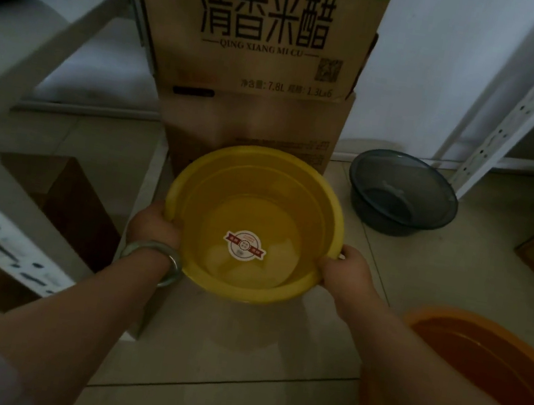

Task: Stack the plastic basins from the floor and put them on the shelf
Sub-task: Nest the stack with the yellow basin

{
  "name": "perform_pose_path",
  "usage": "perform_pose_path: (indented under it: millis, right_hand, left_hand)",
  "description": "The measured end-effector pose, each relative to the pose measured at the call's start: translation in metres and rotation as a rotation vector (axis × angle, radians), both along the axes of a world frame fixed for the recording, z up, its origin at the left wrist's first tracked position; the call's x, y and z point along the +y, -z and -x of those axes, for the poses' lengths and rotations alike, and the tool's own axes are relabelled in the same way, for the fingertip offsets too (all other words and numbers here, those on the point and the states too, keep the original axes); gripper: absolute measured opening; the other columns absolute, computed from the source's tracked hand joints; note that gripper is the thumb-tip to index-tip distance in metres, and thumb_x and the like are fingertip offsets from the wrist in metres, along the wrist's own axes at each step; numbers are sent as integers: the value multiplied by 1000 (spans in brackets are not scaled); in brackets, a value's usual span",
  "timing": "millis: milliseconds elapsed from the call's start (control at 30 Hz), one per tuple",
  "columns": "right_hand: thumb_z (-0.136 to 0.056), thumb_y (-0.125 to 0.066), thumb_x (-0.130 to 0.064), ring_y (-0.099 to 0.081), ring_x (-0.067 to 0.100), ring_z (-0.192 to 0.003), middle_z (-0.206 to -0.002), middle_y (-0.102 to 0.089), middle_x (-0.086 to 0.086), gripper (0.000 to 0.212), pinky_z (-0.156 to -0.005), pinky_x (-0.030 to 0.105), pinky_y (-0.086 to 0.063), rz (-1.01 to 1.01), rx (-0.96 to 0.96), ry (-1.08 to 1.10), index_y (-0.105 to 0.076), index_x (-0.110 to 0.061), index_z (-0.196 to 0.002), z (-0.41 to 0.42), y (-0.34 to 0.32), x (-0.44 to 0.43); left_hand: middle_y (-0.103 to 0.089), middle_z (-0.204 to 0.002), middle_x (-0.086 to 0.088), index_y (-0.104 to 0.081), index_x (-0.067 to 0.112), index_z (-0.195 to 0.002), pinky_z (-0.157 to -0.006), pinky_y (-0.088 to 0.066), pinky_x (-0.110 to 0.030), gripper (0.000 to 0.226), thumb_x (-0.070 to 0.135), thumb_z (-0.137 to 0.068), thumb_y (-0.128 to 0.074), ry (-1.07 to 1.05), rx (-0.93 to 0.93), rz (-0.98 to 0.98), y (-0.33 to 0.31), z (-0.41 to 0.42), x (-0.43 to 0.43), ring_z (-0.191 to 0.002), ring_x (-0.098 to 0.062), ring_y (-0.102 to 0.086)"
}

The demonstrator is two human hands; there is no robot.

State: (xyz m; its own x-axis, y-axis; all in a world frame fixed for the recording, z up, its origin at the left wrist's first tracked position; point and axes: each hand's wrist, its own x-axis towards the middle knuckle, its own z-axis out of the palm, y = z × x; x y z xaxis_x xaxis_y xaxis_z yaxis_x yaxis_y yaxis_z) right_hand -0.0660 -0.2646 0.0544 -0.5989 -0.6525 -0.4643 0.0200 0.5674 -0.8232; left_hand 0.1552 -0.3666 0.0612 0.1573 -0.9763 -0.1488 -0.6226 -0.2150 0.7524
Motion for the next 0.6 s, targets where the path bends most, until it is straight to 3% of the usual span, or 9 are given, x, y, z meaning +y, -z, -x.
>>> perform_pose_path:
  millis: [67, 167, 233, 300, 400, 467, 600]
  right_hand:
    - [-83, -57, -7, -60, 33, -99, -86, -53, 2, 33, -89, 54, -53, -5, 11, -4, -48, -21, -112, 6, -11, 11]
    - [-79, -59, -9, -61, 34, -97, -99, -59, 9, 31, -88, 57, -52, 20, 33, -6, -49, -22, -105, 20, -29, 28]
    - [-79, -60, -9, -59, 35, -96, -95, -58, 8, 26, -88, 57, -51, 46, 71, 8, -51, -21, -101, 31, -46, 42]
    - [-82, -58, -9, -59, 36, -96, -94, -56, 7, 28, -89, 58, -50, 58, 126, 19, -48, -21, -106, 44, -66, 58]
    - [-85, -57, -12, -59, 35, -98, -112, -58, 13, 38, -89, 56, -50, 43, 242, 8, -48, -18, -122, 64, -92, 86]
    - [-86, -59, -14, -58, 37, -104, -123, -55, 14, 53, -91, 56, -50, 10, 303, 42, -41, -15, -136, 78, -107, 107]
    - [-87, -59, -14, -57, 38, -111, -136, -51, 17, 61, -93, 57, -49, 2, 351, 136, -34, -12, -143, 100, -131, 150]
  left_hand:
    - [-61, -116, -23, -56, 3, -119, -74, -34, -28, 34, 12, -88, -45, 33, -2, 21, -13, 4, 8, -89, -30, -53]
    - [-61, -120, -19, -55, 9, -125, -75, -35, -27, 38, 13, -88, -48, 117, 21, 85, -36, 16, 22, -101, -32, -56]
    - [-63, -116, -17, -59, 12, -120, -73, -34, -27, 35, 13, -87, -50, 179, 51, 157, -51, 26, 32, -96, -29, -56]
    - [-64, -116, -13, -58, 15, -122, -75, -35, -27, 36, 15, -87, -50, 214, 106, 187, -66, 38, 42, -94, -24, -55]
    - [-63, -121, -11, -53, 17, -129, -80, -39, -27, 43, 14, -86, -53, 260, 199, 237, -85, 58, 56, -106, -27, -58]
    - [-62, -121, -10, -53, 17, -130, -79, -38, -26, 44, 16, -86, -54, 309, 219, 248, -96, 71, 69, -102, -23, -57]
    - [-63, -118, -6, -51, 21, -131, -77, -39, -26, 44, 18, -87, -54, 398, 261, 252, -113, 98, 97, -91, -13, -52]
